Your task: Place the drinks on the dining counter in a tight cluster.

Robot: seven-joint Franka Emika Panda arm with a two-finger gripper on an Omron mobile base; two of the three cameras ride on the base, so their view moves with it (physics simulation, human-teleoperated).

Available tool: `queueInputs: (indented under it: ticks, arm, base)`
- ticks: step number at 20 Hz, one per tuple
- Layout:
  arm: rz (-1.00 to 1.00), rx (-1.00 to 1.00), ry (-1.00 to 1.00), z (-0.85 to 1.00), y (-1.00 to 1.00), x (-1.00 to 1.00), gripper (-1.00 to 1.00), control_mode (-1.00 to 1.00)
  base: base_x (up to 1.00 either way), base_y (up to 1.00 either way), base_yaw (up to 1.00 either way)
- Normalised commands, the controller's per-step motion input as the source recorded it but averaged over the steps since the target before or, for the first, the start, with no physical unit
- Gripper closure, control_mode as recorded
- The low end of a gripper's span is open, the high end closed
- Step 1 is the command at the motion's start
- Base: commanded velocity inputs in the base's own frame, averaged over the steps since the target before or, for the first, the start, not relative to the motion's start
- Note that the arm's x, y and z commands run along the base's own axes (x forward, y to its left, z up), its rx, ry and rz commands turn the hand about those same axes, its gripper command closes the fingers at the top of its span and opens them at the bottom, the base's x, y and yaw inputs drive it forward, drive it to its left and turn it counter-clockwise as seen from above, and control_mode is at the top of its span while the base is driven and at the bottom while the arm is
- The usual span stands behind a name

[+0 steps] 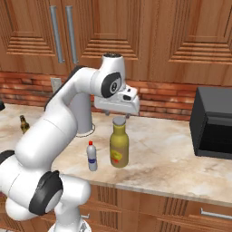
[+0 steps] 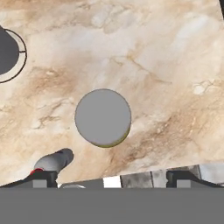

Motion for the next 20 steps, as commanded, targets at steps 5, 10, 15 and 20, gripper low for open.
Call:
queueInputs:
  ticks: [5, 10, 15, 20]
  arm:
    - [0.00, 0.00, 0.08, -0.02, 0.00, -0.02, -1.00, -1.00]
    - [0.00, 0.00, 0.08, -0.22, 0.02, 0.11, -1.00, -1.00]
    - [0.01, 0.00, 0.01, -0.17, 0.07, 0.22, -1.00, -1.00]
    - [0.00, 0.00, 0.00, -0.08, 0.03, 0.20, -1.00, -1.00]
  base:
    - [0.00, 0.00, 0.00]
    - [0.00, 0.00, 0.00]
    - [0.00, 0.00, 0.00]
    - [0.00, 0.00, 0.00]
